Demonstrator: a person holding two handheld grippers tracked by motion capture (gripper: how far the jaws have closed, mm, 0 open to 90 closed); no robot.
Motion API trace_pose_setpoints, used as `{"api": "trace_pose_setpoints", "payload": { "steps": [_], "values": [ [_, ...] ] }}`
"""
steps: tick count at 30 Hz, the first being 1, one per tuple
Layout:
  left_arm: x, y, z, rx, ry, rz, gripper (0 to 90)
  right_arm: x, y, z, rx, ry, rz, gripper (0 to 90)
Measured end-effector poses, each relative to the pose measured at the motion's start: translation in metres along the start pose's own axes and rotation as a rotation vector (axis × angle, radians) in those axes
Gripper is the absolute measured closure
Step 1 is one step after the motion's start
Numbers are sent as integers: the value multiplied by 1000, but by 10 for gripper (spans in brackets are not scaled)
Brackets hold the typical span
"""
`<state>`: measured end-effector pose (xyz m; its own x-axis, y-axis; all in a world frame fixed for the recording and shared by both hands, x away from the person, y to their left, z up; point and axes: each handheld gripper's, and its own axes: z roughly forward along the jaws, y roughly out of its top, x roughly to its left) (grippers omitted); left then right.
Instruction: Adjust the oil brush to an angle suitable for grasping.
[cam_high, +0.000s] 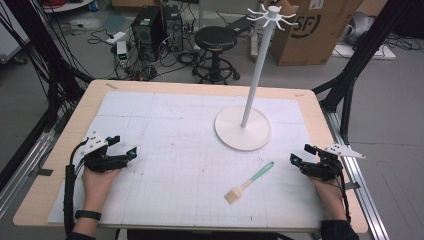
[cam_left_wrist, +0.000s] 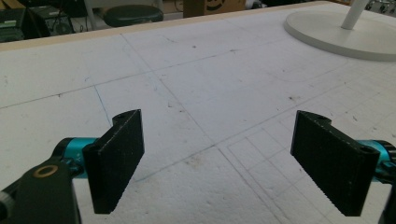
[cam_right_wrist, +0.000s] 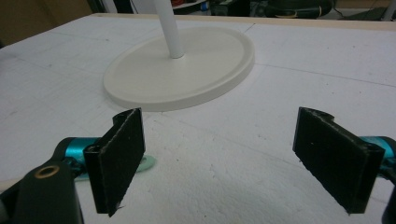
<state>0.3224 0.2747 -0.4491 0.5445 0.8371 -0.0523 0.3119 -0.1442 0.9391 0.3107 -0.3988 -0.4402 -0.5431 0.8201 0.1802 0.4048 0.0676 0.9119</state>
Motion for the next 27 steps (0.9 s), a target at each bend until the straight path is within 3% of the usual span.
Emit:
{"api": "trace_pose_setpoints", "payload": {
  "steps": [16, 27],
  "values": [
    [0, 0, 0, 2, -4, 3, 197, 2, 5, -7, -12, 74, -25, 191],
    [0, 0, 0, 1, -9, 5, 222, 6, 6, -6, -2, 166, -68, 411]
  ]
}}
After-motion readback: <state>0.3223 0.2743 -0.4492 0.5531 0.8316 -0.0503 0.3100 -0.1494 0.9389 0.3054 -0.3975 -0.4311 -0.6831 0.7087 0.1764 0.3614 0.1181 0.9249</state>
